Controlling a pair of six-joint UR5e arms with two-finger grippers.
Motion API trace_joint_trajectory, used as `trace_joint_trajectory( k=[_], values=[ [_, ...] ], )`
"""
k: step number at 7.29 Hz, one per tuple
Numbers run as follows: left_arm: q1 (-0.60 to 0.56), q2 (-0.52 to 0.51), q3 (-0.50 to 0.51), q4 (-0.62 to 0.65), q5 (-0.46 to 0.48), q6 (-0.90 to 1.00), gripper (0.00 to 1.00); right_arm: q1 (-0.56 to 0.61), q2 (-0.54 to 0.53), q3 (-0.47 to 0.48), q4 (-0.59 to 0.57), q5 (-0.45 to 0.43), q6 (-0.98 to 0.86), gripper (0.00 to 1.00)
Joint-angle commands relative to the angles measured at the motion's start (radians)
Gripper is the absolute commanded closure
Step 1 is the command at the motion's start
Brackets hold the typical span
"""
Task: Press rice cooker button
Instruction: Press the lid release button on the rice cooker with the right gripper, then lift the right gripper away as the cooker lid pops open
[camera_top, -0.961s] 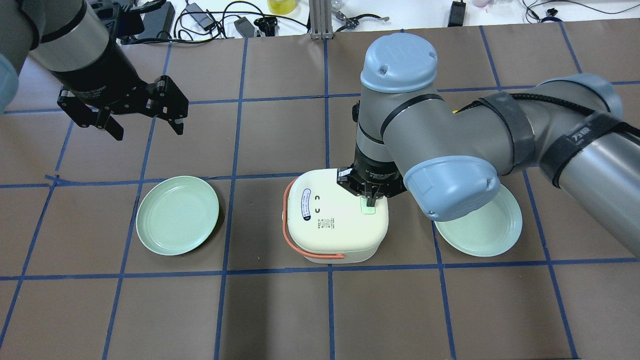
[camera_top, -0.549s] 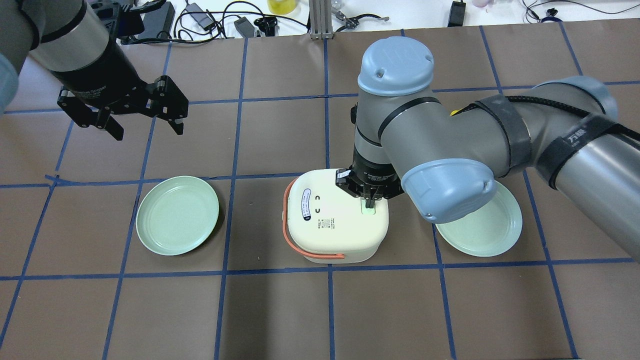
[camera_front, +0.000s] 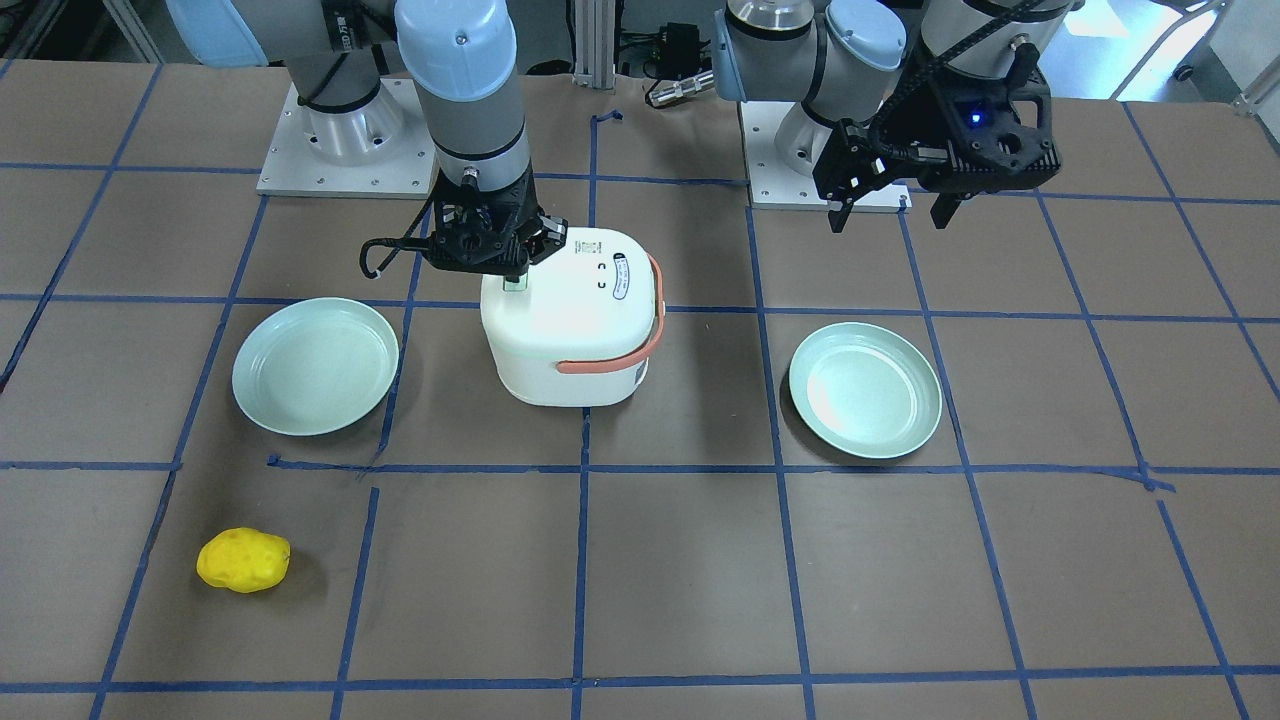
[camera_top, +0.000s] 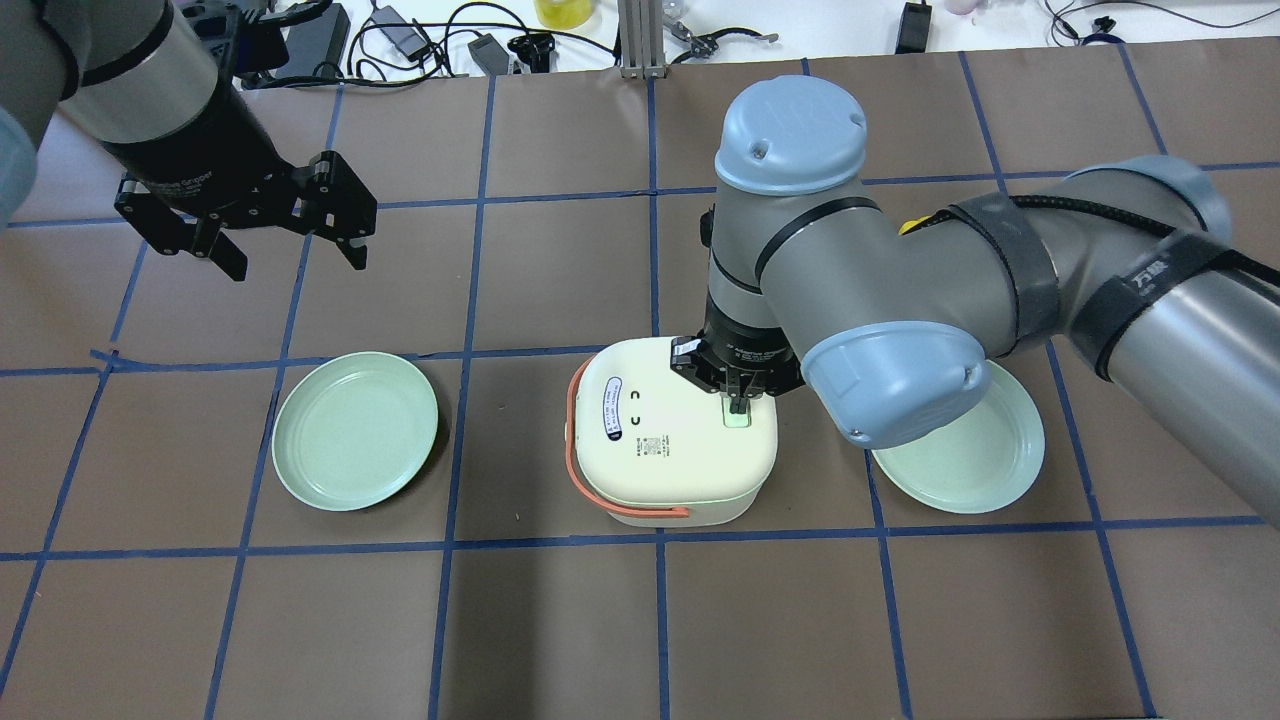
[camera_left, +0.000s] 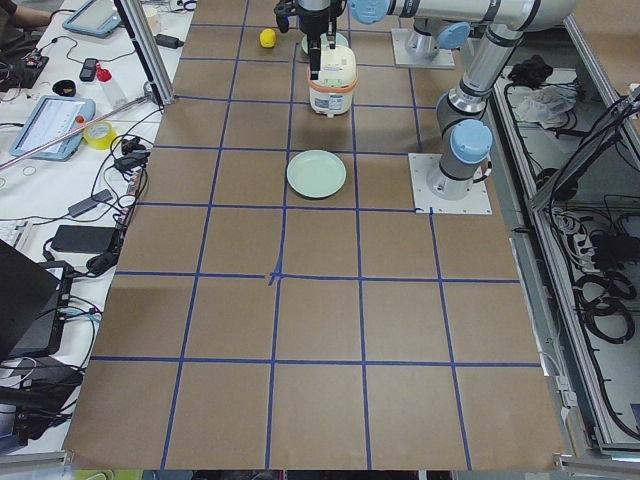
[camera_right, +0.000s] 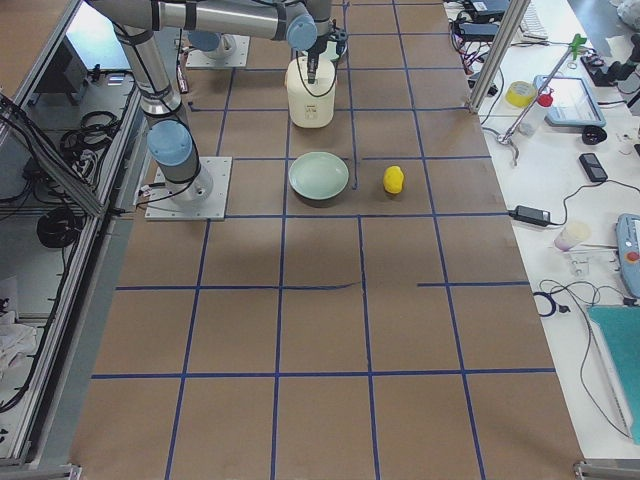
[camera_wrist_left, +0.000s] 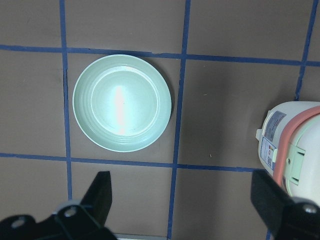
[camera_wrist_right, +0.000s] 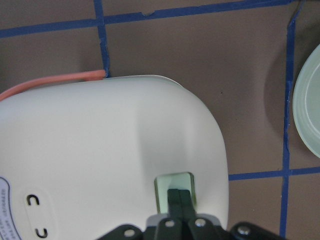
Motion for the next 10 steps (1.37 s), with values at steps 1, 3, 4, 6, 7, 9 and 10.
trace_joint_trajectory(
  k=[1,3,4,6,7,9,10],
  values=[
    [0.000,0.000,0.000,0.000,0.000,-0.001,0.00,0.000,-0.001,-0.019,-0.002,-0.022,-0.008,0.40],
    [0.000,0.000,0.000,0.000,0.000,0.001,0.00,-0.024,-0.008,-0.109,0.012,-0.057,-0.014,0.00],
    [0.000,0.000,0.000,0.000,0.000,0.001,0.00,-0.056,-0.005,-0.175,0.042,-0.075,-0.075,0.00],
    [0.000,0.000,0.000,0.000,0.000,-0.001,0.00,-0.176,-0.009,-0.274,0.137,-0.082,-0.254,0.00],
    [0.000,0.000,0.000,0.000,0.000,-0.001,0.00,-0.236,-0.008,-0.324,0.174,-0.070,-0.310,0.00],
    [0.000,0.000,0.000,0.000,0.000,0.001,0.00,-0.307,-0.006,-0.371,0.188,-0.045,-0.317,0.00],
    [0.000,0.000,0.000,0.000,0.000,0.001,0.00,-0.308,-0.006,-0.372,0.188,-0.046,-0.317,0.00]
  ],
)
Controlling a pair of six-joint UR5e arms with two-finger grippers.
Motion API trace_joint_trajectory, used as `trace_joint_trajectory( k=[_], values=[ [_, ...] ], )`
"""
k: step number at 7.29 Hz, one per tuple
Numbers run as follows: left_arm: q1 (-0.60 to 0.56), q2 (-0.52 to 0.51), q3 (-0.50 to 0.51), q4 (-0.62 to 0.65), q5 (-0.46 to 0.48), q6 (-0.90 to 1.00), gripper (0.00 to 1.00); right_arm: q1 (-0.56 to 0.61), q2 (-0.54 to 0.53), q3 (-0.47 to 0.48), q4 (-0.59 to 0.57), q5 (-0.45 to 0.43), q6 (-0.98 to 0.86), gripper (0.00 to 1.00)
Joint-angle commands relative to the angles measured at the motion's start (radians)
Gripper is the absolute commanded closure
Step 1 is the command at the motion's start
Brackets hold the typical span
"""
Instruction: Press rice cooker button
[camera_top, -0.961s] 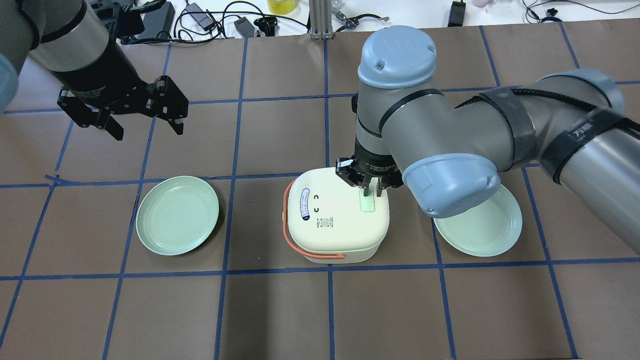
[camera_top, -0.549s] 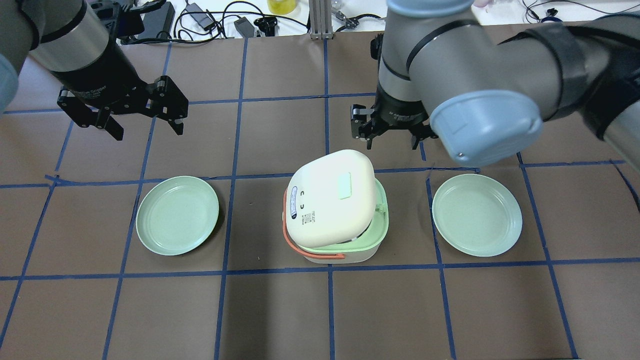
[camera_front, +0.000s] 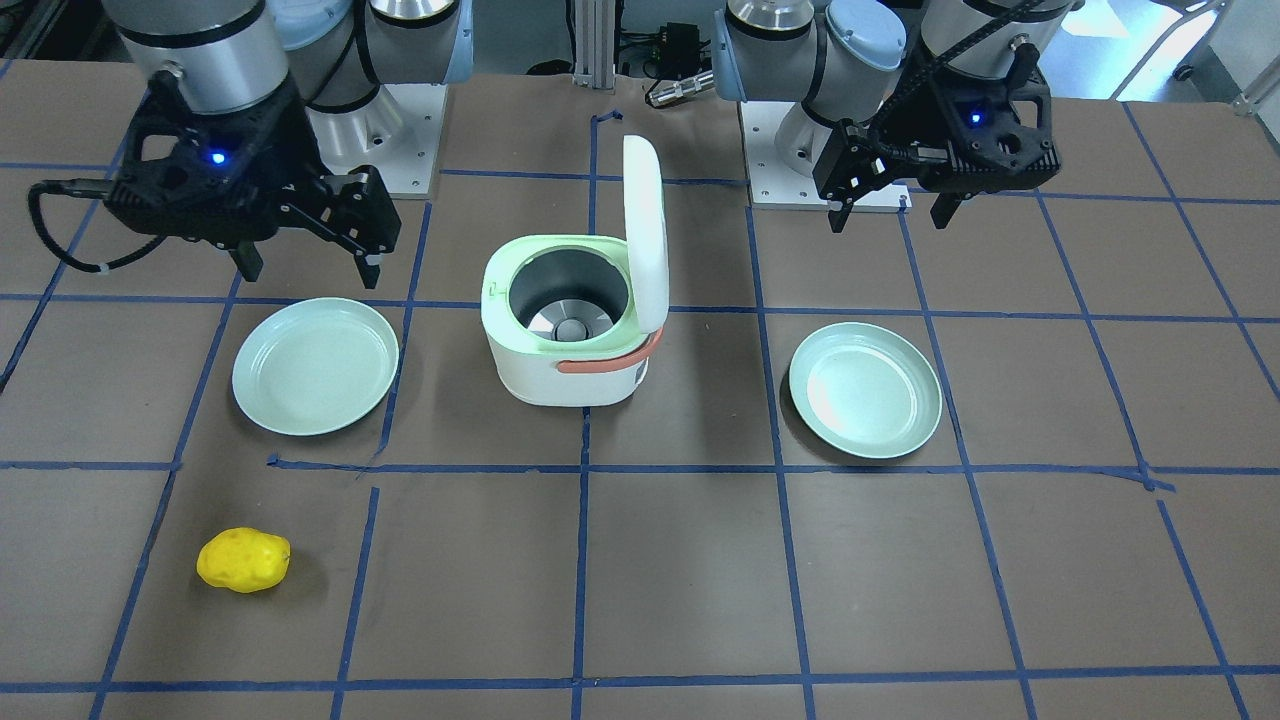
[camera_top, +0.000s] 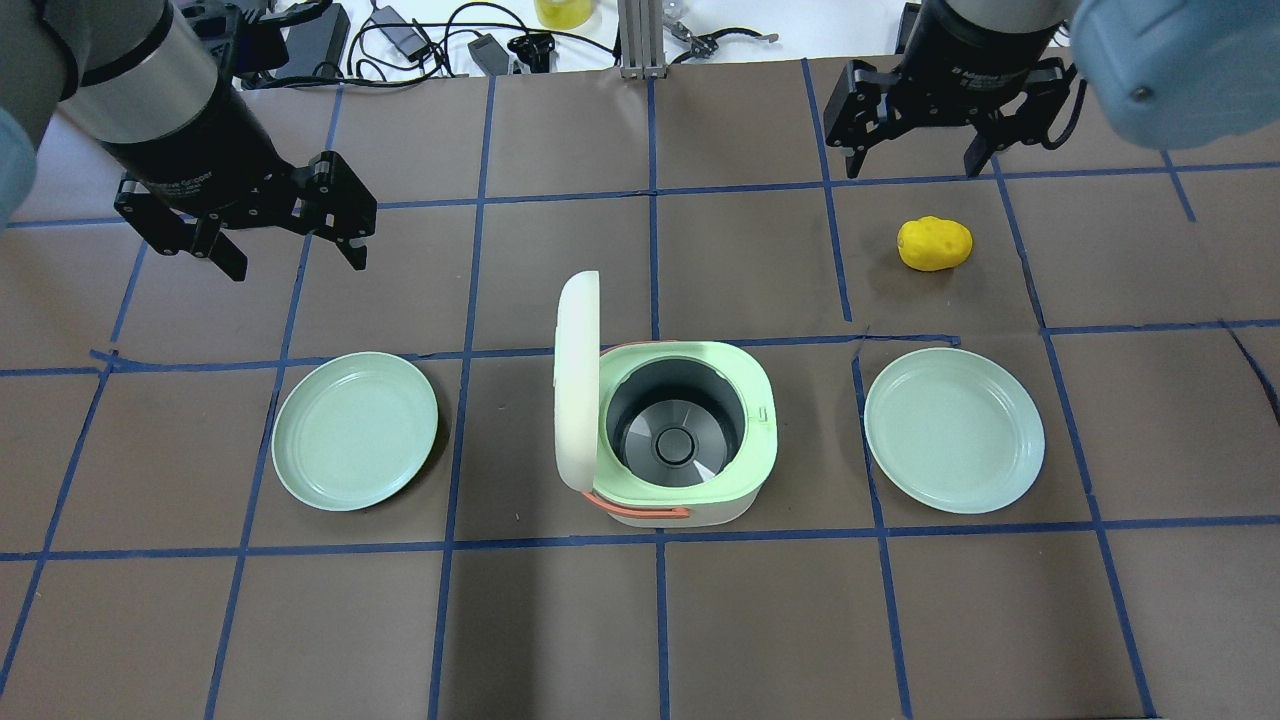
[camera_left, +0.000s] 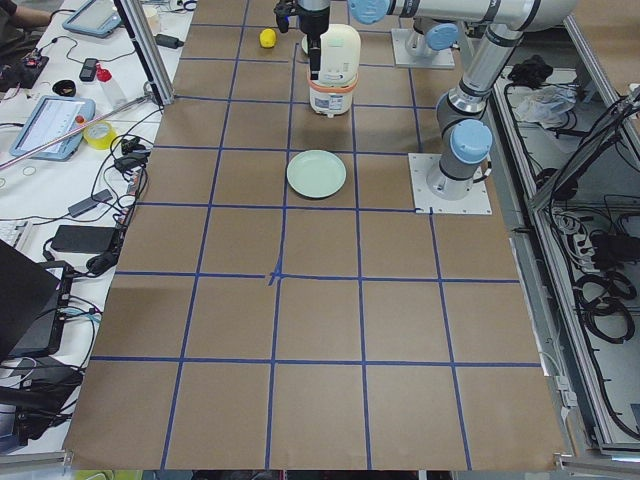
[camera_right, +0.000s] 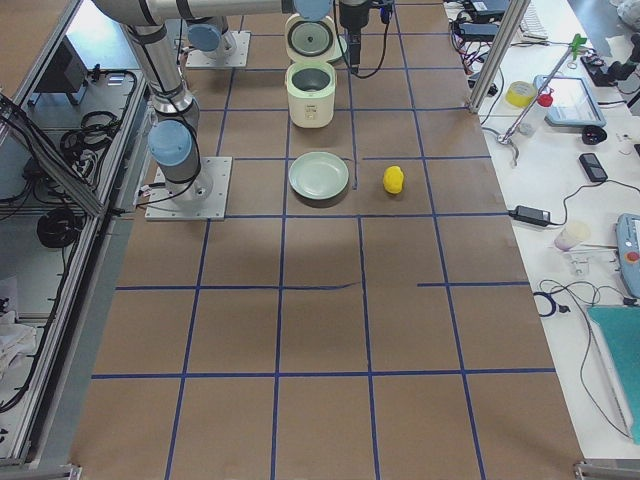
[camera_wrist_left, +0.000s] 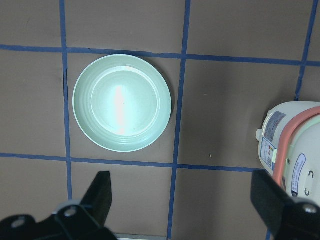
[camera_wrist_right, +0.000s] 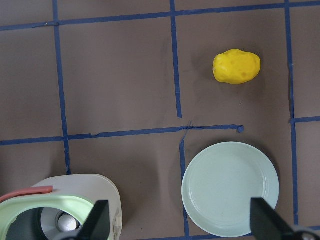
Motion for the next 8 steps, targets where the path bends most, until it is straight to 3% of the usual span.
trace_joint_trajectory(
  k=[1,8],
  values=[
    [0.000,0.000,0.000,0.000,0.000,0.000,0.00,-0.018,0.001,-0.013,0.006,0.006,-0.006,0.00],
    [0.000,0.000,0.000,0.000,0.000,0.000,0.00,-0.015,-0.004,-0.006,0.006,0.003,-0.006,0.00]
  ],
)
